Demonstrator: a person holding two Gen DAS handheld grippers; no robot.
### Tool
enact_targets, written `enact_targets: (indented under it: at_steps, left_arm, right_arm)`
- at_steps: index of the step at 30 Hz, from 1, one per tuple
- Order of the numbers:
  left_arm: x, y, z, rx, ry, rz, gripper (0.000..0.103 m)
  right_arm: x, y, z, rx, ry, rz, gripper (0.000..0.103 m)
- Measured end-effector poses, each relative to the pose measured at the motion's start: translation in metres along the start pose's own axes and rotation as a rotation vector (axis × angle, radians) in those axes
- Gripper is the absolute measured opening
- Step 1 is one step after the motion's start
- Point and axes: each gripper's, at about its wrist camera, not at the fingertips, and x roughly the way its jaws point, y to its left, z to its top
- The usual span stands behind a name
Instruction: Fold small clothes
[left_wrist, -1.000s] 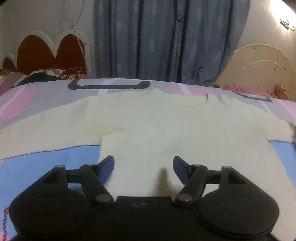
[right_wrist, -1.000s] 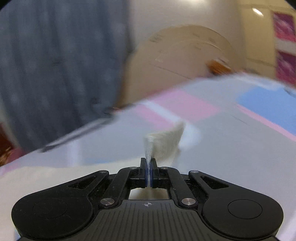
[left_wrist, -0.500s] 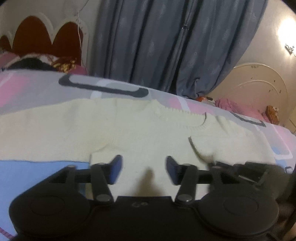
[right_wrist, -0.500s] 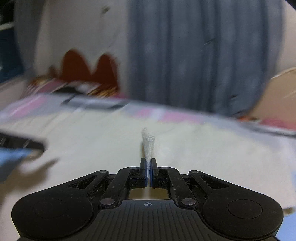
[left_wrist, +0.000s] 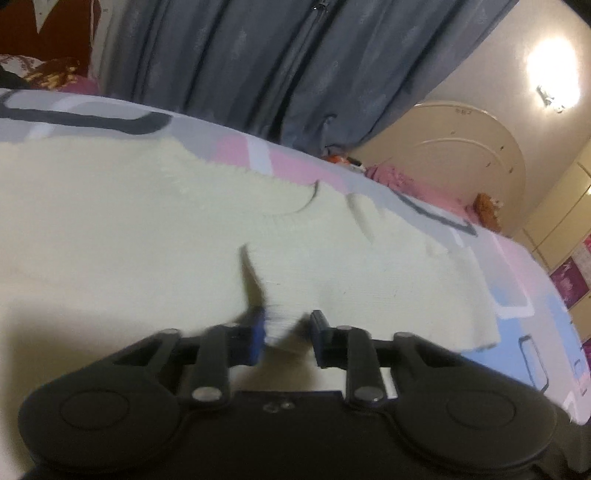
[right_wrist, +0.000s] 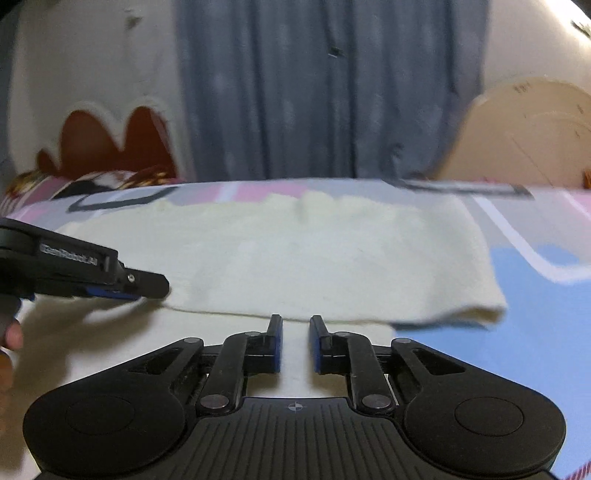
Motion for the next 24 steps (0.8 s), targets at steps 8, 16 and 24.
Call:
enact_targets:
  at_steps: [8, 16, 24]
  left_arm:
    - [-0.061, 0.052, 0.013, 0.047, -0.185, 0.130, 0.006]
    - [-0.072, 0.088, 0.009, 0.043, -0.181, 0.222, 0.006]
    - [-0.085, 0.101, 0.001, 0.016, -0.233, 0.271, 0.006]
  right_arm:
    - [-0.007, -0.016, 0.001, 0.025, 0.000, 0.002, 0.016]
    - [0.001, -0.014, 0.001, 0.044, 0.001, 0.010, 0.016]
    - [-0.009, -0.027, 0.007, 0.051, -0.007, -0.002, 0.016]
